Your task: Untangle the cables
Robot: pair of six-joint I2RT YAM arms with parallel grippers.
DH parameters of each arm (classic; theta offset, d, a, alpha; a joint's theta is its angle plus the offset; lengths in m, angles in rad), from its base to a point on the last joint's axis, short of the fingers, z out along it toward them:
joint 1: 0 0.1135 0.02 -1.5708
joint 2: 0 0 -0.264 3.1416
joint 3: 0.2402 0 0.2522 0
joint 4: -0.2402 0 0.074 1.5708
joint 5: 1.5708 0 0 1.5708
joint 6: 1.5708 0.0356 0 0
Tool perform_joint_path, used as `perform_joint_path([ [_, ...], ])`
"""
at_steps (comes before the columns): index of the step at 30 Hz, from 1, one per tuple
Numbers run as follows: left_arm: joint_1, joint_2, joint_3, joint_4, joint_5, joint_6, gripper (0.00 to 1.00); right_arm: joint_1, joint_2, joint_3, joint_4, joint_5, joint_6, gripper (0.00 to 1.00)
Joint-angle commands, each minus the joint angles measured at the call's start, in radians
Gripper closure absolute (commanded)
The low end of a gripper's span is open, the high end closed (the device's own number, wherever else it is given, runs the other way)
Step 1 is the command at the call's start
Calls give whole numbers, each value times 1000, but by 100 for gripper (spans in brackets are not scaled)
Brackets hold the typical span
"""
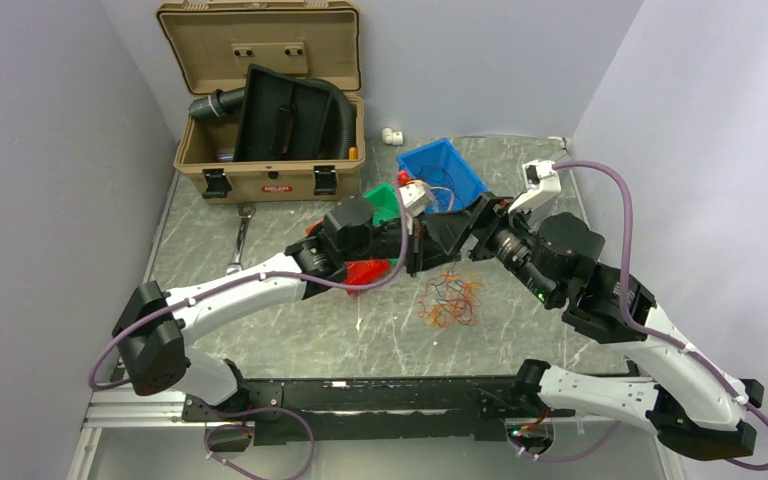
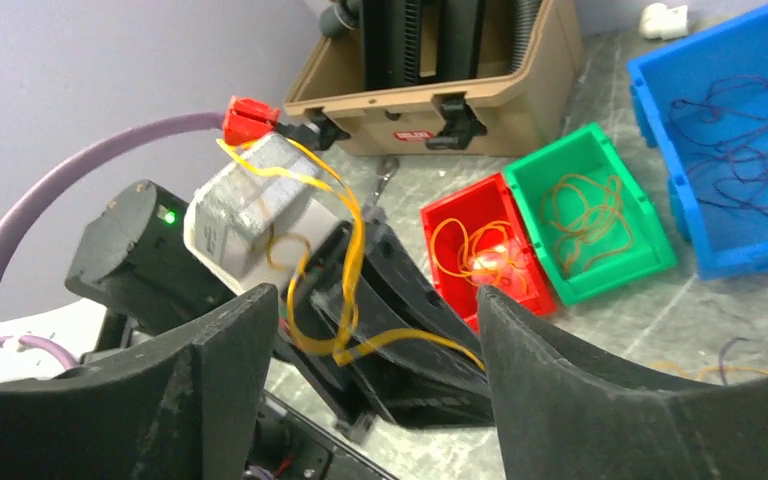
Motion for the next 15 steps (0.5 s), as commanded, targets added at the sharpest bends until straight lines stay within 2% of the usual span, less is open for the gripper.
perform_joint_path([
  [1,79,-94,-109,191,70,-116,100,3,-60,-37,-34,83,3,21],
  [5,144,-136,-137,200,115,-163,100,3,-147,-149,-97,190,33,16],
  [9,172,-171,-131,161,128,-170,100,4,-223,-273,-112,221,50,14],
  [12,183,-195,-121,136,129,-173,100,4,-272,-384,-66,178,19,14],
  [15,183,-211,-103,107,126,-169,100,3,-304,-495,47,61,-52,14],
])
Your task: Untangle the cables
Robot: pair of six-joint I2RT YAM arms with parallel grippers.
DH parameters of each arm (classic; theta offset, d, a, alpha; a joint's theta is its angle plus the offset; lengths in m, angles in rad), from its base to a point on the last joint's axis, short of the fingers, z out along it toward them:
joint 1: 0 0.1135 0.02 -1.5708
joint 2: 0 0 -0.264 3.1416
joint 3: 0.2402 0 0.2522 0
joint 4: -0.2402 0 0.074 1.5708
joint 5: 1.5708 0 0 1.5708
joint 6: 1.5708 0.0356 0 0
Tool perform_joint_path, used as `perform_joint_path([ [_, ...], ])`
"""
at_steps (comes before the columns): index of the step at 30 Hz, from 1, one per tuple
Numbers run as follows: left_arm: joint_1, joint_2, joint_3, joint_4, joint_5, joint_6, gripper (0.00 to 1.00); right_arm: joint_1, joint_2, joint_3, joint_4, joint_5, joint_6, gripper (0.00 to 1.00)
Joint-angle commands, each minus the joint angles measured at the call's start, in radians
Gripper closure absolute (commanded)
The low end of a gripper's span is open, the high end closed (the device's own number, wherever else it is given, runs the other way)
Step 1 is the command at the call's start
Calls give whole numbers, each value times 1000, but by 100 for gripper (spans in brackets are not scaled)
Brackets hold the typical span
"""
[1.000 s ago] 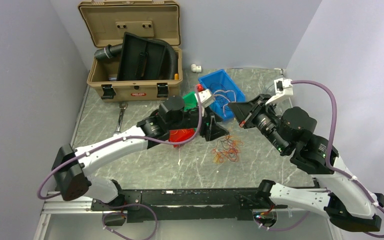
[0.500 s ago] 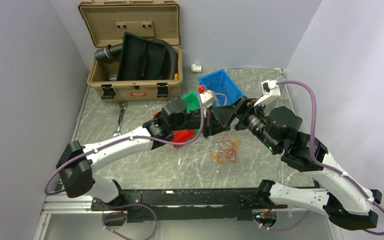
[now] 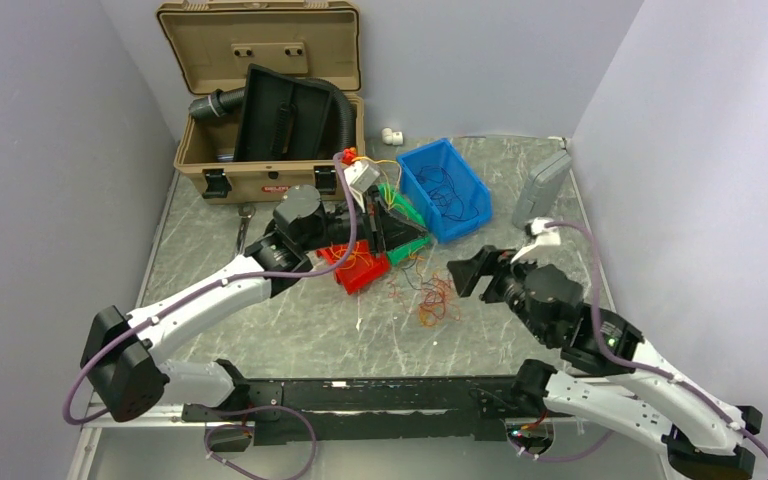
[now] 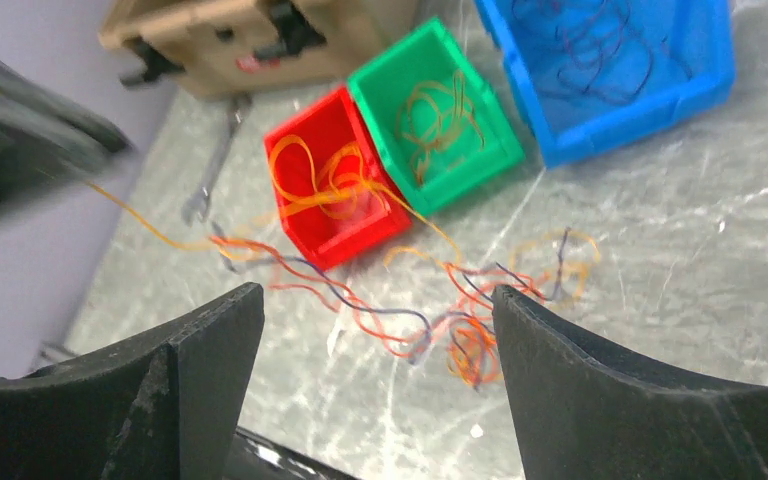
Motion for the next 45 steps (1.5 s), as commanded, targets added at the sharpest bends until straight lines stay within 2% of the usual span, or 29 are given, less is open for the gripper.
perform_joint_path([
  [1,4,-46,45,10,32,-14,100,4,-29,-139,168,-148,-100,13],
  [10,4,-57,79,-45,23,-25,100,3,106,-274,554,-487,-297,14],
  [13,4,-58,79,-45,21,-35,100,6,165,-282,626,-518,-319,16],
  [16,4,-54,78,-33,31,-54,100,5,217,-280,699,-476,-333,19],
  [18,4,-51,75,-17,36,-69,100,6,228,-294,753,-425,-336,26],
  [20,5,-49,75,-10,35,-72,100,5,233,-305,792,-383,-338,46],
  [21,5,-48,82,-25,33,-63,100,5,236,-306,791,-354,-332,60],
  [22,5,-48,93,-50,26,-45,100,5,237,-304,773,-322,-321,76],
  [23,6,-52,111,-88,11,-17,100,5,233,-307,753,-299,-310,82],
  [27,31,-94,197,-310,-144,108,100,6,152,-356,650,-227,-247,86],
  [30,107,-117,260,-440,-219,159,100,5,31,-408,487,-133,-117,99],
  [31,138,-118,274,-466,-223,159,100,4,-14,-419,436,-77,-61,100],
  [34,216,-119,287,-509,-199,148,100,4,-152,-444,247,22,82,100],
  [37,248,-129,272,-521,-200,153,100,3,-267,-423,6,146,265,100],
  [40,253,-147,260,-548,-253,173,100,3,-290,-352,-264,305,511,100],
  [42,255,-157,257,-560,-265,178,100,3,-271,-320,-316,348,539,100],
  [43,255,-161,254,-556,-258,178,100,5,-250,-305,-310,352,503,95],
  [45,256,-163,256,-554,-228,178,100,4,-191,-275,-287,343,439,78],
])
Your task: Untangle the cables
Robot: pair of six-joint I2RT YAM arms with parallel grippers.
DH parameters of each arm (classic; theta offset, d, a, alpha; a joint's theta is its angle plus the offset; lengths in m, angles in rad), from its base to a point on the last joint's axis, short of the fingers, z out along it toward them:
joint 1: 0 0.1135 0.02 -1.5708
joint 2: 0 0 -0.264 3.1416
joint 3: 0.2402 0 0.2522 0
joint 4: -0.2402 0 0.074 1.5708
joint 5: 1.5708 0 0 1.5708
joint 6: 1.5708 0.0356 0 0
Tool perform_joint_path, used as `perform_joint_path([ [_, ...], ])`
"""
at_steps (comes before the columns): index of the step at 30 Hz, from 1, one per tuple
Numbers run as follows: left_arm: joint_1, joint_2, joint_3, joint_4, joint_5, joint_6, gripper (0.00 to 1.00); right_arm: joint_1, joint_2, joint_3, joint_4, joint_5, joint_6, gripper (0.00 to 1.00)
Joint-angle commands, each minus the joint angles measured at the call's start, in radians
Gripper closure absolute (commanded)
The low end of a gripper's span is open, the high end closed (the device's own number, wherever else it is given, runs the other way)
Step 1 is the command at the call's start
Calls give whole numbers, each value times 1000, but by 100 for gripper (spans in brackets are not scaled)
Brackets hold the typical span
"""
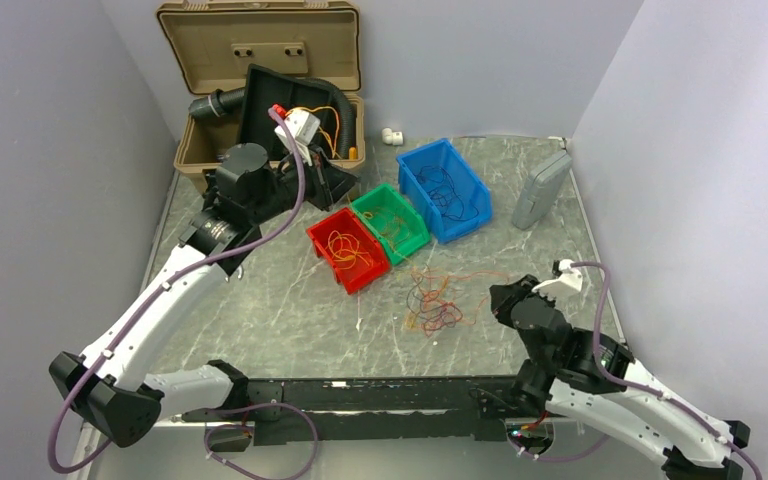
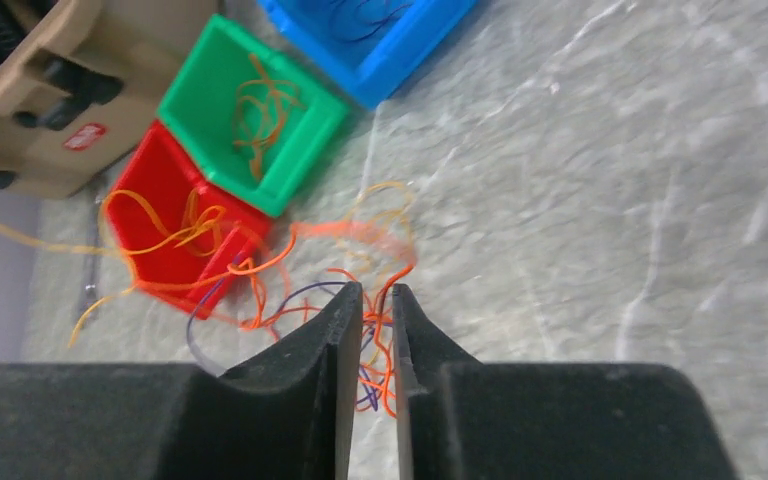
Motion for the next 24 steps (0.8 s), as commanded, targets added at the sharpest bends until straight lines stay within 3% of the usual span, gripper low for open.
perform_joint_path([
  [1,5,-40,10,-20,-1,29,100,2,115,101,-119,113,31,67],
  [3,5,-42,25,-40,-12,40,100,2,187,129,-83,77,-52,29],
  [4,6,-45,27,-40,-3,42,100,2,221,136,-24,25,-154,19],
  [7,4,-47,28,-9,83,26,100,3,304,123,231,-230,-433,9],
  [9,5,-43,33,11,138,14,100,2,351,90,358,-362,-520,1],
  [16,5,-52,49,-5,149,15,100,2,553,3,746,-573,-682,0],
  [24,4,-53,72,-21,156,13,100,2,874,59,945,-646,-747,2],
])
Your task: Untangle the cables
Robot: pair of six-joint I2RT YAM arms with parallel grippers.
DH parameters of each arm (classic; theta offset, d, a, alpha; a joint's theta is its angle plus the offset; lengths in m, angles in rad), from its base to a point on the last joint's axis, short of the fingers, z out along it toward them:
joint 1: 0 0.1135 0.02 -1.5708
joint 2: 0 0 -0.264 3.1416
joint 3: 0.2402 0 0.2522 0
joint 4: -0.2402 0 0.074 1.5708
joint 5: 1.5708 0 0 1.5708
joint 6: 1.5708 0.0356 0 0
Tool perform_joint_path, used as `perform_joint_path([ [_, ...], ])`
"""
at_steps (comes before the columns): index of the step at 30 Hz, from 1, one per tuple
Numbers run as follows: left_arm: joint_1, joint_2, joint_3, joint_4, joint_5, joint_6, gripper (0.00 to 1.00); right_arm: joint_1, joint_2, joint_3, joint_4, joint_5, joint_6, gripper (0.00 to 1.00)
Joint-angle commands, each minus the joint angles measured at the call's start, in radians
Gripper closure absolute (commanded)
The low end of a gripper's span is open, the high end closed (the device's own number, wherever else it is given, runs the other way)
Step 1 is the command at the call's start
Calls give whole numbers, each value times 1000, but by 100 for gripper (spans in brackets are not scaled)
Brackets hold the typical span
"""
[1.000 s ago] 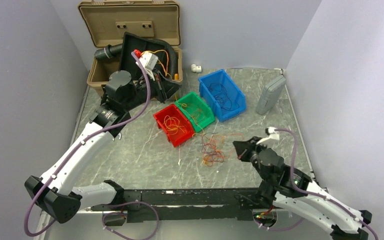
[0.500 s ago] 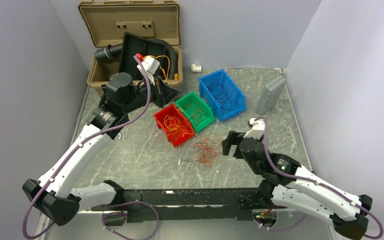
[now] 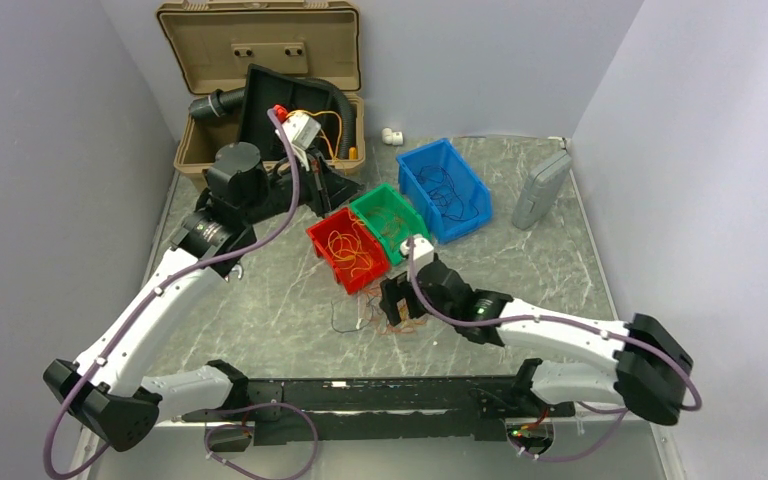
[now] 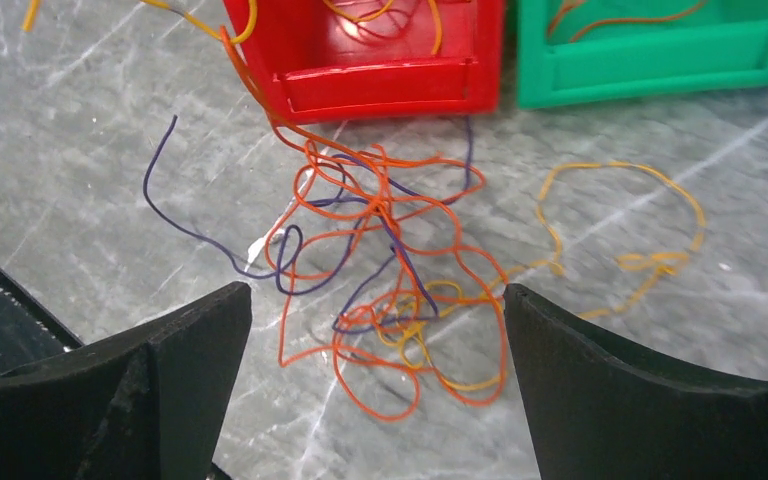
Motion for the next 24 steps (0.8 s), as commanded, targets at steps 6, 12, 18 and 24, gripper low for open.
perform_joint_path([
  [6,4,-35,75,22,23,-9,100,2,228,15,397,-78,-13,11],
  [12,4,-60,80,29,1,-15,100,1,302,-48,477,29,111,71],
  [18,4,-109,76,-7,-108,20,100,-27,127,-153,260,296,355,100],
  [24,5,-116,38,-42,-240,28,100,-111,-226,-219,-219,462,621,100],
])
